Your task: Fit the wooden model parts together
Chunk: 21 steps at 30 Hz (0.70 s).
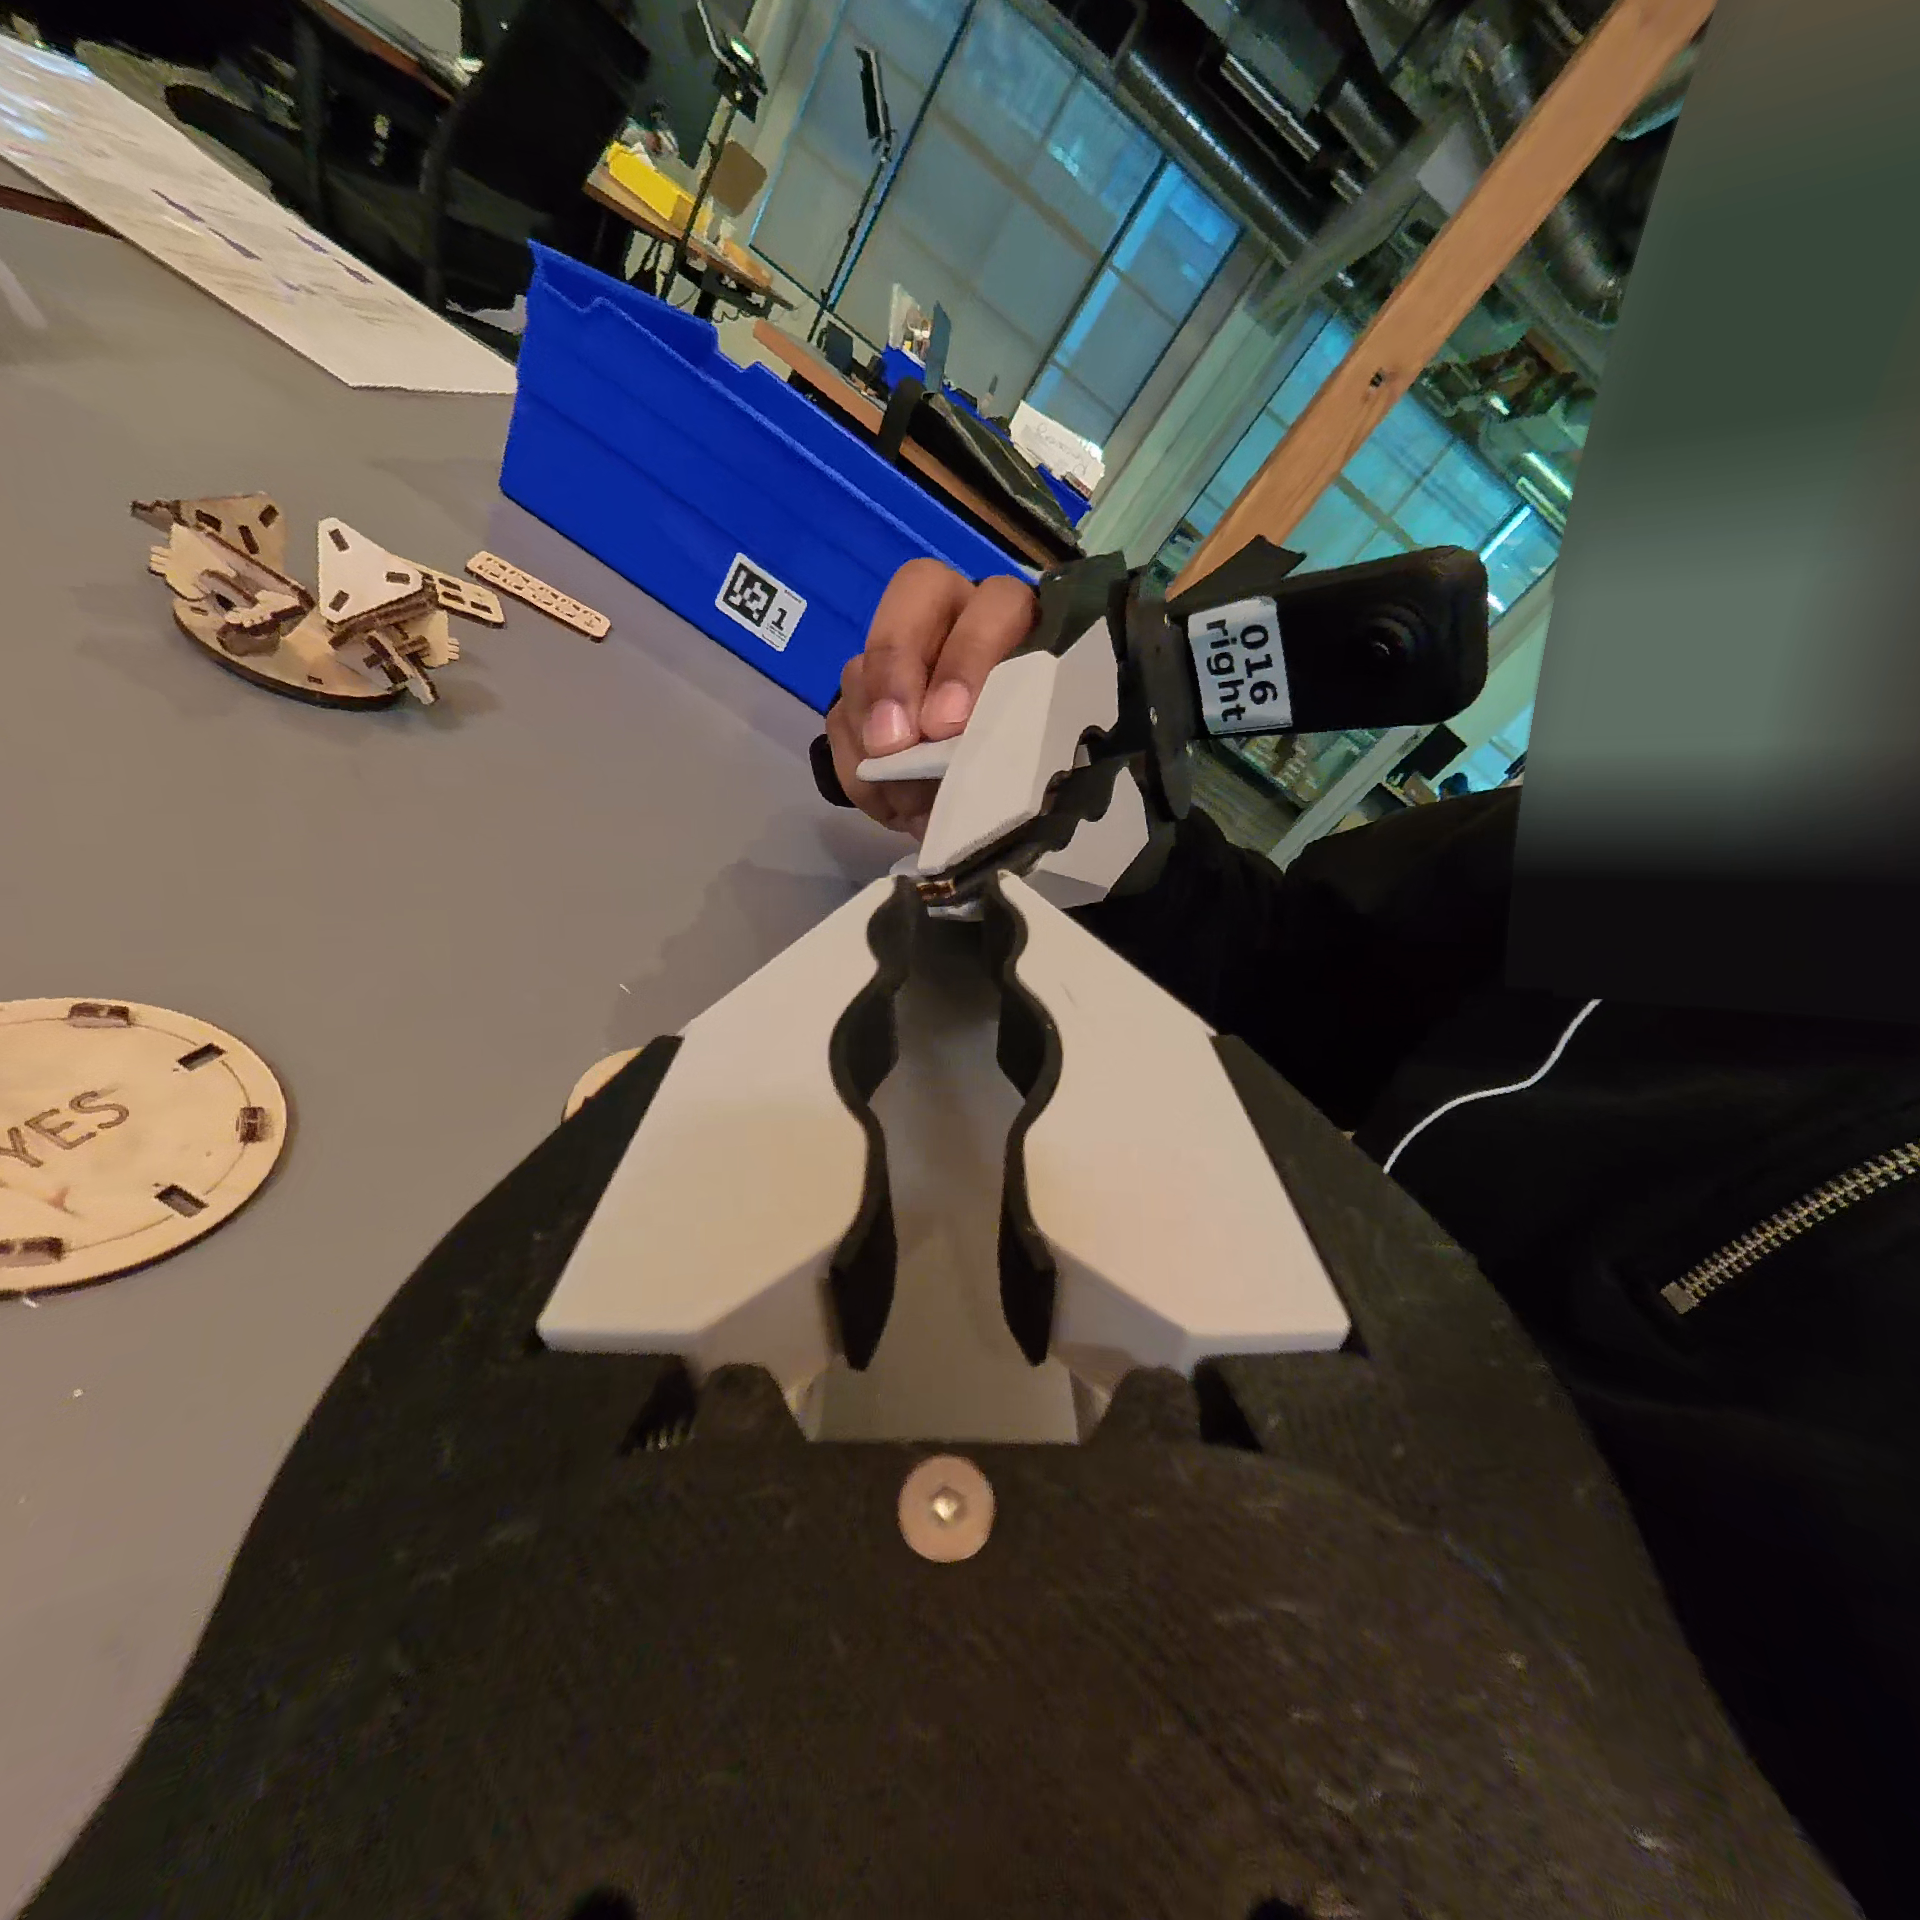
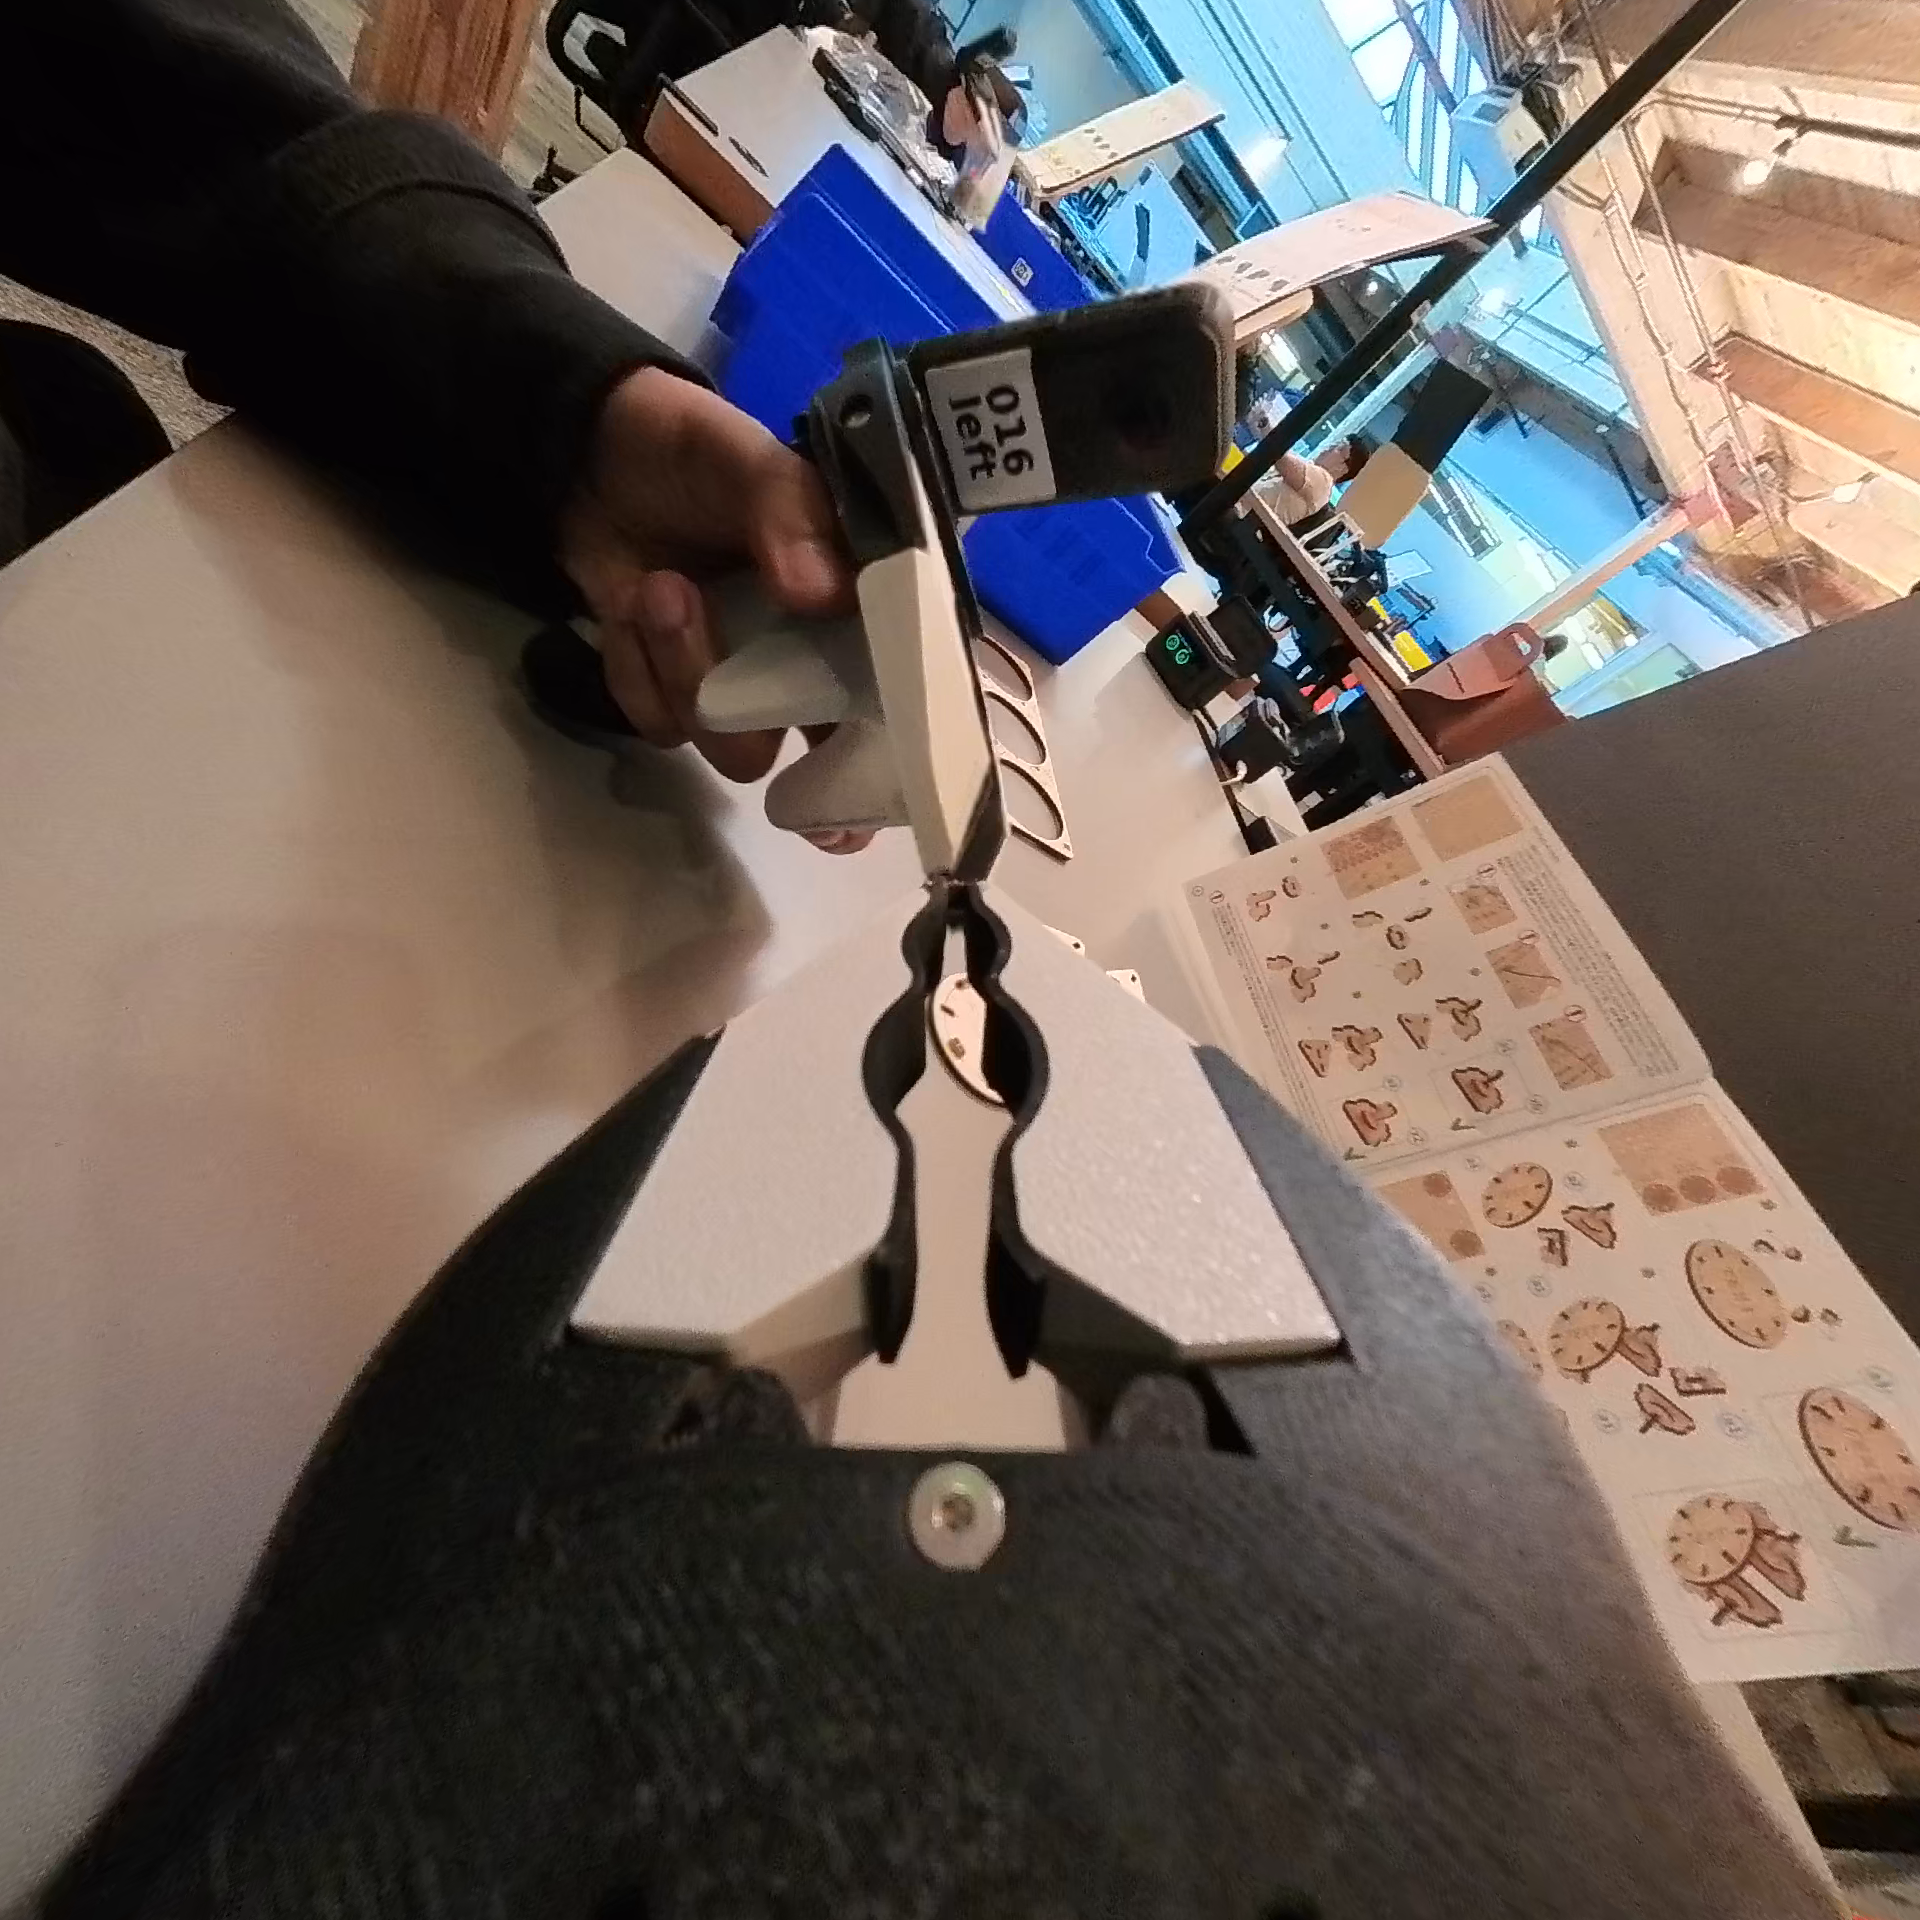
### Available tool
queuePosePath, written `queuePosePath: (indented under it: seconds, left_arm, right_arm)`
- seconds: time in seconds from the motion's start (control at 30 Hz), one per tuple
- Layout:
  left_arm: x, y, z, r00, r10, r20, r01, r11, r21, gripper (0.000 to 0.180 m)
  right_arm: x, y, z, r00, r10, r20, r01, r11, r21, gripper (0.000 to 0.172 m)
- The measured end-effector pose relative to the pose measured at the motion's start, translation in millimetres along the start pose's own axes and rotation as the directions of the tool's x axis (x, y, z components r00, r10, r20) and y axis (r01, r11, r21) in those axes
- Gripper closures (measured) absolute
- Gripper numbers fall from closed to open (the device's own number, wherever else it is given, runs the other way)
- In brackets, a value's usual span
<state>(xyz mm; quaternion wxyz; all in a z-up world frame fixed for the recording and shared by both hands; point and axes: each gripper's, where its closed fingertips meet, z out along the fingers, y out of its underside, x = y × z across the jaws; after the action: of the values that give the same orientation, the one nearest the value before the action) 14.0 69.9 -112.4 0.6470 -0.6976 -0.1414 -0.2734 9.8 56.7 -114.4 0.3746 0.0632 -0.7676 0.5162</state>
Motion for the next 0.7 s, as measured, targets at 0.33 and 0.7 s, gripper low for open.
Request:
queuePosePath:
  seconds: [0.33, 0.7]
  left_arm:
    - [-1.3, -1.5, -1.3, 0.996, -0.081, -0.034, 0.081, 0.997, 0.016, 0.175]
    - [6.5, -7.1, -3.4, 0.968, -0.203, -0.149, 0.21, 0.977, 0.033, 0.179]
  right_arm:
    - [-0.1, -1.0, -0.1, 1.0, -0.017, -0.007, 0.017, 1.0, -0.001, 0.171]
    - [2.9, -5.0, -2.3, 1.0, 0.023, -0.017, -0.022, 0.999, 0.037, 0.167]
